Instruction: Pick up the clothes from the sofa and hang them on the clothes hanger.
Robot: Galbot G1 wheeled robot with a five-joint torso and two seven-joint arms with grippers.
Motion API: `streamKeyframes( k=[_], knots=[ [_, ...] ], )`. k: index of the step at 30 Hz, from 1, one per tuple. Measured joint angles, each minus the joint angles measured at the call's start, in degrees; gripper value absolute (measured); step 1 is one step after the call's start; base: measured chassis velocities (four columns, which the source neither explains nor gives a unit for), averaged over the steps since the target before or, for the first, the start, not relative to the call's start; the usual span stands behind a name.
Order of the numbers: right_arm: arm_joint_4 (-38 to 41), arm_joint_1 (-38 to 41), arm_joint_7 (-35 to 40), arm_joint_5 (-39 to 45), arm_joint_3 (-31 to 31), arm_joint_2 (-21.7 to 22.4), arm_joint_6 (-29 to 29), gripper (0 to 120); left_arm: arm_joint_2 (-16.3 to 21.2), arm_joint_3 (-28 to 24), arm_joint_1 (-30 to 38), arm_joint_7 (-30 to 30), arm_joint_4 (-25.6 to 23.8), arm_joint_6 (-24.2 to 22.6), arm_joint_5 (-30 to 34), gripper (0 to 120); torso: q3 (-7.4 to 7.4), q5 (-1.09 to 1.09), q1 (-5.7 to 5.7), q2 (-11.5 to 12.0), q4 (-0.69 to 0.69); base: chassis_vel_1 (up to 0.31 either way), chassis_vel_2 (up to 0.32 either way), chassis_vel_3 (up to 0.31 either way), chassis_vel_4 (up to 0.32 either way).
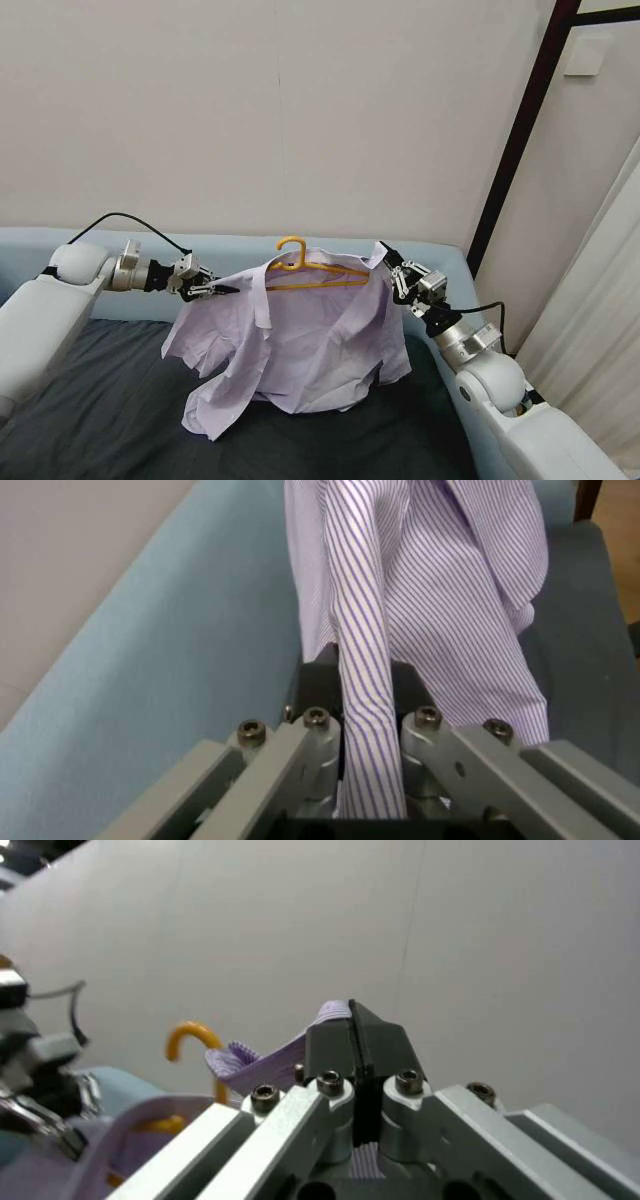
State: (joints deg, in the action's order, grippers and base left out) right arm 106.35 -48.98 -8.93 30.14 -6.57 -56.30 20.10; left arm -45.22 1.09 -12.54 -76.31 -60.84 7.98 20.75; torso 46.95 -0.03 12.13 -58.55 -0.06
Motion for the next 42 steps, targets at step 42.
streamKeyframes(
  k=[42],
  knots=[
    [-6.8,-14.92,-9.63,-26.61,1.44,-2.55,9.31,0,-0.55,-3.72,4.19,-7.54,-0.77,-5.18,10.17,4,0.01,0.0,0.01,-0.01,-0.01,0.0,0.0,0.0,0.0]
  ],
)
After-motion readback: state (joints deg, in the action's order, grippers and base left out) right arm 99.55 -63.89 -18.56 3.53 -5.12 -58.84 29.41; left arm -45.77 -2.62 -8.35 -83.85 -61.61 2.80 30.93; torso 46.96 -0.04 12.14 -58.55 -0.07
